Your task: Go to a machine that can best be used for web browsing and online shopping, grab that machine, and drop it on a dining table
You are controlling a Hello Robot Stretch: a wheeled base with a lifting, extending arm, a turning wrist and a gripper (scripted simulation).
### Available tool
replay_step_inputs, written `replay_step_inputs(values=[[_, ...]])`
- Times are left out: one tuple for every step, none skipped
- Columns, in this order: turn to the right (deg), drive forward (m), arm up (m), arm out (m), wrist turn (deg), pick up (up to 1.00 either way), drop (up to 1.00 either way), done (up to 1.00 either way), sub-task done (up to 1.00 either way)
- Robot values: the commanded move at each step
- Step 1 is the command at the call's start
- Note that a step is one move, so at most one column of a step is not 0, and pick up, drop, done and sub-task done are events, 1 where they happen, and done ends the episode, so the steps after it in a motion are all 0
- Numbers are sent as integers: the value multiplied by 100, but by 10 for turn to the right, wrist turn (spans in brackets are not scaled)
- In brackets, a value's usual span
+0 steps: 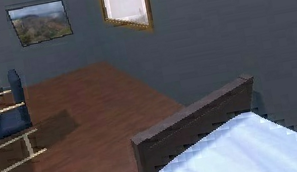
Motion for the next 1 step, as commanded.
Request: replay_step_inputs(values=[[0, 0, 10, 0, 0, 0, 0, 0, 0]])
